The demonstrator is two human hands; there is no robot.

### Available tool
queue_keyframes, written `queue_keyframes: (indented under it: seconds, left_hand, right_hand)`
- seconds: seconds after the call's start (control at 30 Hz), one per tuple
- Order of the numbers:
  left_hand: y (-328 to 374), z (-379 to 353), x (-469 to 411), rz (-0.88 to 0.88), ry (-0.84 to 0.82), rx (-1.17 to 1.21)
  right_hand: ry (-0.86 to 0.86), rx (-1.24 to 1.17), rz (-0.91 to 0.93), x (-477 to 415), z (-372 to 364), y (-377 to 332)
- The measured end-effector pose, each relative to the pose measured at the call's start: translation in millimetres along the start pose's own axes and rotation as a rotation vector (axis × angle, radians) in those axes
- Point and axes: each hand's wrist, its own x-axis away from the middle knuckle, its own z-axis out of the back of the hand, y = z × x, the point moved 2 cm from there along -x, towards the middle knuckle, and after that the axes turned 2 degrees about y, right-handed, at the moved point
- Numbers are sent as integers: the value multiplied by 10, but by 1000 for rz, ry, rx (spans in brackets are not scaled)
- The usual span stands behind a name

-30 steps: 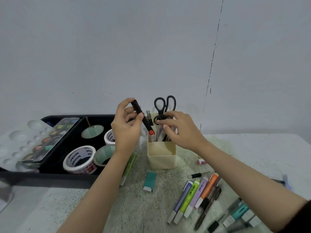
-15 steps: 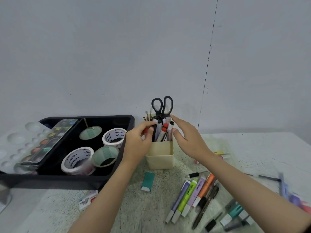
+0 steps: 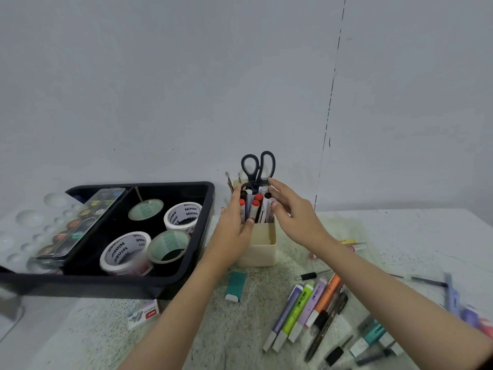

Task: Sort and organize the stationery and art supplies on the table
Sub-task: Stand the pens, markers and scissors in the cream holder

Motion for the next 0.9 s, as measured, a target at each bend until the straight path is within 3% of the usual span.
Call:
queue_keyframes:
  seconds: [0.13,0.33,0.57,0.8,0.9]
  left_hand:
    - [98,38,-27,-177,167,-203]
    - [38,-8,-103,-325,209,-419]
    - [37,20,-39,-295,214,-331]
    - [99,21,87,-120,110,-88]
    - [162,-9,197,-145,163,-104]
  right_hand:
    - [11,8,21,-29,28,-13]
    - [-111,245,61,-87,36,46]
    - [-110,367,128,-13,61,76]
    - [-155,369,127,75,99,124]
    - [-141,352,91,153,175,119]
